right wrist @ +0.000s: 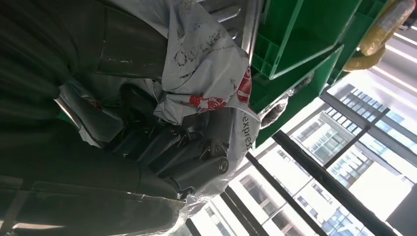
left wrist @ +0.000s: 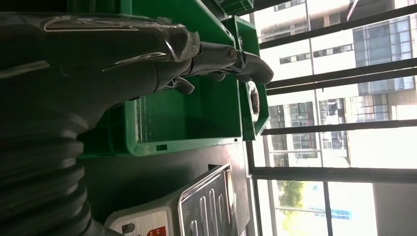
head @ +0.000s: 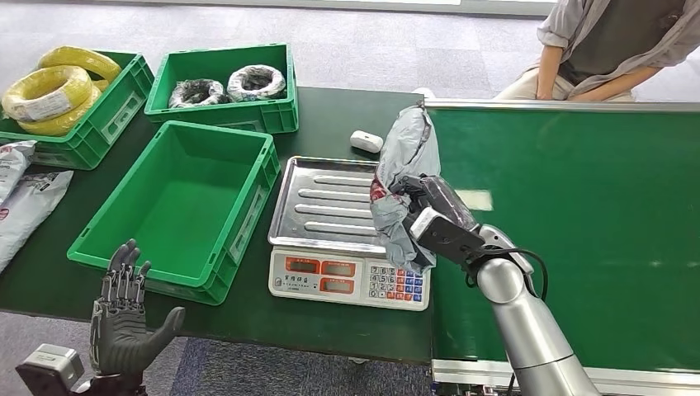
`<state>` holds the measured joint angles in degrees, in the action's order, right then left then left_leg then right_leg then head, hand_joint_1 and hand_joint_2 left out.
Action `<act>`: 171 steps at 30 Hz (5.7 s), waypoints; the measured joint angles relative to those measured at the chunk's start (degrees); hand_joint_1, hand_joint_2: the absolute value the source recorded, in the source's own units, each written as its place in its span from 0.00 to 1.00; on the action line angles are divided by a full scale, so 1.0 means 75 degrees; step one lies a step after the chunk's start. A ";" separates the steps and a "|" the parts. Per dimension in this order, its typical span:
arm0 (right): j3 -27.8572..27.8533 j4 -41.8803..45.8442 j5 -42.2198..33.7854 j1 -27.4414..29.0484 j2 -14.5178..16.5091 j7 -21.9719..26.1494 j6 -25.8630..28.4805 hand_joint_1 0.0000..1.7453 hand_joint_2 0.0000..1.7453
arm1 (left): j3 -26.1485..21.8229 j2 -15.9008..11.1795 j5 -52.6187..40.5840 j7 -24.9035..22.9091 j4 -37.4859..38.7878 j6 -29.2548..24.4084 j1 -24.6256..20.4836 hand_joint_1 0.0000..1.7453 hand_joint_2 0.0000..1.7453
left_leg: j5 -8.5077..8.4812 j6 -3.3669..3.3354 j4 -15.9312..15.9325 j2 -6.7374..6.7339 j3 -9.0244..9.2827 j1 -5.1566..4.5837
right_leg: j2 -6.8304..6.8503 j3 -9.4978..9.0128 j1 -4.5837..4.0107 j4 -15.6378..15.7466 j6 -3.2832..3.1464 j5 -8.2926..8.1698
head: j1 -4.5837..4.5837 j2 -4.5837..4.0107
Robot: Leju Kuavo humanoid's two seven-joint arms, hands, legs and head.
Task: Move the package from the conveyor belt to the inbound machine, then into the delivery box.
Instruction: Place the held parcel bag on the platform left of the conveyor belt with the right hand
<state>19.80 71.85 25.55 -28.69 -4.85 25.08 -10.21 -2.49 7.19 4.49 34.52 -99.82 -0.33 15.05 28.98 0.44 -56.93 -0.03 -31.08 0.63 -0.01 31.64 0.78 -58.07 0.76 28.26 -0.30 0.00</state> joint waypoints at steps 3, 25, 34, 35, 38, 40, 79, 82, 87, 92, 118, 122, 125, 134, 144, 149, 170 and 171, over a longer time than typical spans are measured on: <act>0.0044 -0.0009 -0.0009 -0.0010 -0.0008 0.0019 -0.0152 1.00 1.00 | 0.0000 -0.0003 -0.0031 -0.0015 0.0028 0.0053 -0.0020 0.00 1.00 | 0.0001 0.0000 0.0000 0.0000 0.0000 0.0000 | -0.0001 0.0002 0.0000 0.0001 0.0000 0.0000 | 0.0001 0.0000; 0.0395 0.0702 -0.0498 -0.0397 0.0312 0.0530 -0.0139 1.00 1.00 | -0.0009 0.0102 -0.0123 -0.0085 0.0057 0.0100 -0.0172 0.00 1.00 | 0.0000 0.0000 0.0000 -0.0002 0.0003 0.0001 | -0.0002 0.0003 -0.0002 -0.0001 -0.0002 -0.0002 | 0.0001 0.0000; 0.0757 0.0914 -0.1238 -0.0716 0.0453 0.0700 -0.0342 1.00 1.00 | -0.0044 0.0136 -0.0138 -0.0085 0.0055 0.0044 -0.0187 0.00 1.00 | -0.0001 0.0000 0.0000 -0.0001 0.0003 0.0001 | -0.0002 0.0002 -0.0002 -0.0001 -0.0002 -0.0002 | -0.0001 0.0000; 0.0779 0.0924 -0.1293 -0.0739 0.0456 0.0702 -0.0349 1.00 1.00 | -0.0056 0.0139 -0.0138 -0.0085 0.0055 0.0038 -0.0189 0.00 1.00 | -0.0001 0.0000 0.0000 -0.0001 0.0003 0.0001 | -0.0002 0.0002 -0.0002 -0.0001 -0.0002 -0.0002 | 0.0000 0.0000; 0.0790 0.0929 -0.1519 -0.0759 0.0447 0.0749 -0.0351 1.00 1.00 | -0.0096 0.0147 -0.0138 -0.0085 0.0050 -0.0007 -0.0175 0.00 1.00 | -0.0001 0.0000 0.0000 -0.0001 0.0003 0.0001 | -0.0002 0.0003 -0.0002 0.0000 -0.0002 -0.0002 | 0.0000 0.0000; 0.0721 0.0932 -0.1842 -0.0706 0.0418 0.0859 -0.0384 1.00 1.00 | -0.0132 0.0150 -0.0136 -0.0085 0.0034 -0.0043 -0.0138 0.00 1.00 | 0.0000 0.0000 0.0000 -0.0001 0.0004 0.0001 | -0.0002 0.0003 -0.0002 0.0000 -0.0002 -0.0002 | 0.0000 0.0000; -0.4255 -0.1094 -0.2005 0.2251 -0.1257 0.0010 0.1695 0.00 1.00 | -0.0529 0.0544 -0.0215 -0.0126 -0.0717 0.0049 0.0847 0.00 1.00 | 0.0005 -0.0002 -0.0001 0.0018 -0.0004 -0.0005 | 0.0009 0.0007 0.0007 0.0006 0.0000 -0.0001 | 0.0001 0.0000; -0.4306 -0.0977 -0.2065 0.2365 -0.1245 0.0039 0.1745 0.00 1.00 | -0.0476 0.0525 -0.0220 -0.0125 -0.0713 0.0047 0.0805 0.00 1.00 | 0.0005 -0.0002 -0.0001 0.0020 -0.0004 -0.0005 | 0.0009 0.0007 0.0007 0.0006 0.0000 -0.0001 | 0.0001 0.0000; -0.4431 -0.0665 -0.2123 0.2625 -0.1183 0.0088 0.1796 0.00 1.00 | -0.0407 0.0462 -0.0220 -0.0122 -0.0705 0.0049 0.0768 0.00 1.00 | 0.0005 -0.0002 0.0000 0.0015 -0.0005 -0.0004 | 0.0008 0.0008 0.0006 0.0005 0.0000 -0.0001 | 0.0001 0.0000; -0.4533 -0.0493 -0.2188 0.2749 -0.1154 0.0109 0.1794 0.27 1.00 | -0.0300 0.0368 -0.0270 -0.0087 -0.0705 0.0057 0.0732 0.00 1.00 | 0.0005 -0.0002 -0.0001 0.0011 -0.0003 -0.0005 | 0.0008 0.0007 0.0007 0.0006 0.0000 -0.0001 | 0.0001 0.0000; -0.3886 -0.0528 -0.1804 0.2198 -0.0686 0.0131 0.1703 1.00 1.00 | 0.2090 -0.0152 -0.1078 -0.0338 -0.0425 0.0228 -0.0266 0.00 1.00 | 0.0002 -0.0002 -0.0001 0.0013 -0.0003 -0.0005 | 0.0009 0.0003 0.0007 0.0005 0.0000 -0.0001 | 0.0001 0.0000; -0.3704 -0.0601 -0.1649 0.2083 -0.0509 0.0181 0.1633 1.00 1.00 | 0.3054 -0.0181 -0.1956 -0.0618 -0.0028 0.0124 -0.0781 0.00 1.00 | 0.0002 -0.0002 -0.0001 0.0011 -0.0003 -0.0005 | 0.0007 0.0004 0.0007 0.0005 0.0000 -0.0003 | 0.0002 0.0000; -0.3502 -0.0732 -0.1523 0.1880 -0.0336 0.0216 0.1570 1.00 1.00 | 0.3685 -0.0183 -0.2249 -0.0779 0.0381 0.0055 -0.1282 0.00 1.00 | 0.0000 -0.0002 -0.0001 0.0008 -0.0001 -0.0005 | 0.0005 0.0004 0.0006 0.0004 0.0000 -0.0007 | 0.0002 0.0000; -0.2415 -0.1413 -0.1193 0.0871 0.0514 0.0205 0.1080 1.00 1.00 | 0.4716 -0.0051 -0.2202 -0.0895 0.1275 0.0078 -0.2329 0.00 1.00 | -0.0005 -0.0004 -0.0001 -0.0008 0.0000 -0.0002 | -0.0007 0.0008 0.0001 -0.0001 -0.0002 -0.0010 | 0.0001 0.0000; -0.1134 -0.2110 -0.1166 -0.0027 0.1369 -0.0212 0.0948 0.00 1.00 | 0.4921 -0.0006 -0.2139 -0.1132 0.1511 0.0118 -0.2749 0.00 1.00 | -0.0009 -0.0001 -0.0002 -0.0006 -0.0003 -0.0002 | -0.0004 0.0011 0.0002 -0.0002 -0.0001 -0.0010 | 0.0001 0.0000; -0.1021 -0.1884 -0.1167 0.0171 0.1366 -0.0553 0.1080 0.00 1.00 | 0.4919 -0.0003 -0.2329 -0.1348 0.1561 0.0120 -0.2905 0.00 1.00 | -0.0008 -0.0002 -0.0005 -0.0002 -0.0003 -0.0004 | -0.0002 0.0013 0.0006 -0.0001 -0.0001 -0.0010 | 0.0001 0.0000; -0.2065 0.1605 -0.0914 0.3089 0.0458 -0.0761 0.1276 0.00 1.00 | 0.4426 0.0110 -0.4955 -0.3013 0.2728 -0.1090 -0.3961 0.00 1.00 | -0.0005 -0.0004 -0.0005 0.0010 -0.0019 -0.0005 | 0.0007 0.0028 0.0007 0.0001 -0.0001 -0.0009 | 0.0001 0.0000; -0.2157 0.1857 -0.0945 0.3299 0.0445 -0.0713 0.1267 0.00 1.00 | 0.4369 0.0129 -0.5213 -0.3112 0.2832 -0.1234 -0.4052 0.00 1.00 | -0.0005 -0.0004 -0.0005 0.0010 -0.0019 -0.0005 | 0.0006 0.0028 0.0007 0.0001 -0.0001 -0.0009 | 0.0002 0.0000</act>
<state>3.62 85.77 18.46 -3.95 -1.51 19.73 -0.71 30.28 8.16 -34.61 11.18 -78.58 -9.59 -15.33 28.94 0.41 -56.97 0.05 -31.22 0.60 0.04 31.85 0.83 -58.07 0.75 28.19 -0.28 0.00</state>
